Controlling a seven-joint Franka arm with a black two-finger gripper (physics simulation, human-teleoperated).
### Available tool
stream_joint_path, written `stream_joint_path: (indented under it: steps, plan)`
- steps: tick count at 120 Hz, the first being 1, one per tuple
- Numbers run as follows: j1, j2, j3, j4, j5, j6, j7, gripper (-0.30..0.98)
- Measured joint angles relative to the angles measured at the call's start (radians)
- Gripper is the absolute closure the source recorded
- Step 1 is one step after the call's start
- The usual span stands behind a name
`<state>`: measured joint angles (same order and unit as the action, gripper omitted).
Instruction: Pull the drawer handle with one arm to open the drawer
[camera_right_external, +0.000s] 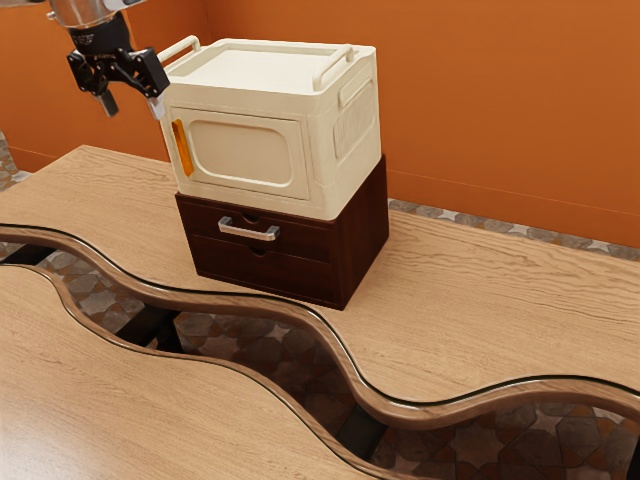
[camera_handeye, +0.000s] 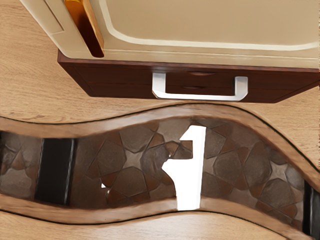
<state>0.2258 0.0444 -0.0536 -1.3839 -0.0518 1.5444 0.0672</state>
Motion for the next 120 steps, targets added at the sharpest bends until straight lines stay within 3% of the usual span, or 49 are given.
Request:
stream_joint_path:
  steps: [23,33,51,77,92,97,110,120]
  plan:
    - [0.004,-0.002,0.002,0.004,-0.007,-0.001,0.0,0.0]
    - [-0.002,-0.067,0.014,0.15,0.003,-0.033,0.032,0.0]
    - [0.004,-0.185,0.006,0.205,0.003,-0.066,0.347,0.0]
    - [0.001,-0.188,0.017,0.147,-0.034,-0.072,0.769,0.0]
    - [0.002,-0.126,0.022,0.105,-0.046,-0.073,0.951,0.0]
    - [0.004,-0.175,0.023,0.04,-0.047,-0.068,1.005,0.0]
    - [-0.001,-0.441,0.086,-0.364,-0.064,0.044,1.14,0.0]
    - [0.002,-0.491,0.123,-0.565,-0.084,0.199,1.235,0.0]
